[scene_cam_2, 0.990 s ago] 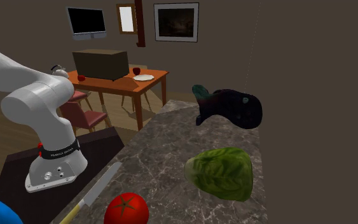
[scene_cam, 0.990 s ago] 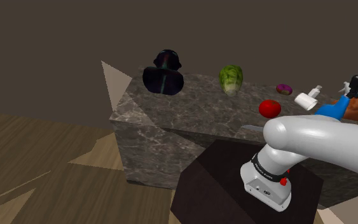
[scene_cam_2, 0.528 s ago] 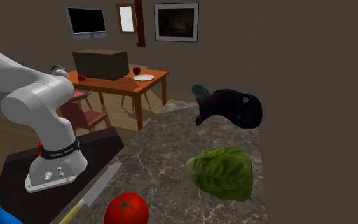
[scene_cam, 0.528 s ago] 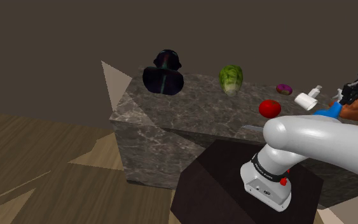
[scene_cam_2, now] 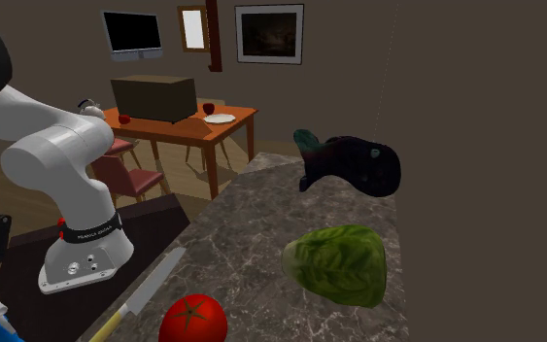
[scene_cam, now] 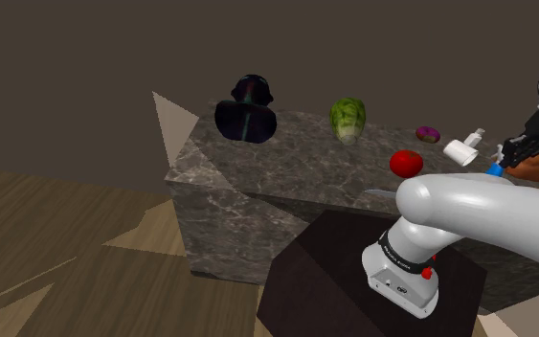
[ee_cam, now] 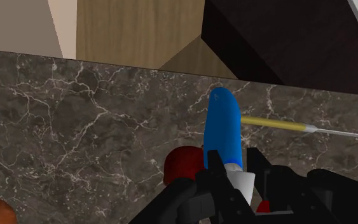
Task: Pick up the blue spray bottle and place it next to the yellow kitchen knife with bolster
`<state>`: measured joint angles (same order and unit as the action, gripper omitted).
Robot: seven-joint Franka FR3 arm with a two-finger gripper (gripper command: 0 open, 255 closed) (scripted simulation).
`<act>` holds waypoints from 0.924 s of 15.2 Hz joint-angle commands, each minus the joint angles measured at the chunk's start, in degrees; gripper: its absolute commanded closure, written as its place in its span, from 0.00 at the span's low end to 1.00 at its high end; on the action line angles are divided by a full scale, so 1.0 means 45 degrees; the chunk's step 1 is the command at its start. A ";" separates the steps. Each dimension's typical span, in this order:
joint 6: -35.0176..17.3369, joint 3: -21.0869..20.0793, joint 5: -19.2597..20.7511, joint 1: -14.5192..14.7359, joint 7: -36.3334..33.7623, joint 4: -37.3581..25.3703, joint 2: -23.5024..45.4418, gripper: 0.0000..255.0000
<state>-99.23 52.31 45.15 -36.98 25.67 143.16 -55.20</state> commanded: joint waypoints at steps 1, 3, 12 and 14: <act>-0.0283 0.0225 0.0199 -0.0040 -0.0050 0.0256 -0.0002 1.00; -0.0402 0.0323 0.0279 -0.0044 -0.0076 0.0352 0.0010 1.00; -0.0403 0.0325 0.0280 -0.0042 -0.0076 0.0351 0.0011 0.00; -0.0403 0.0325 0.0280 -0.0042 -0.0077 0.0351 0.0011 0.00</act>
<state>-101.05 53.77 46.41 -37.17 25.32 144.74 -55.14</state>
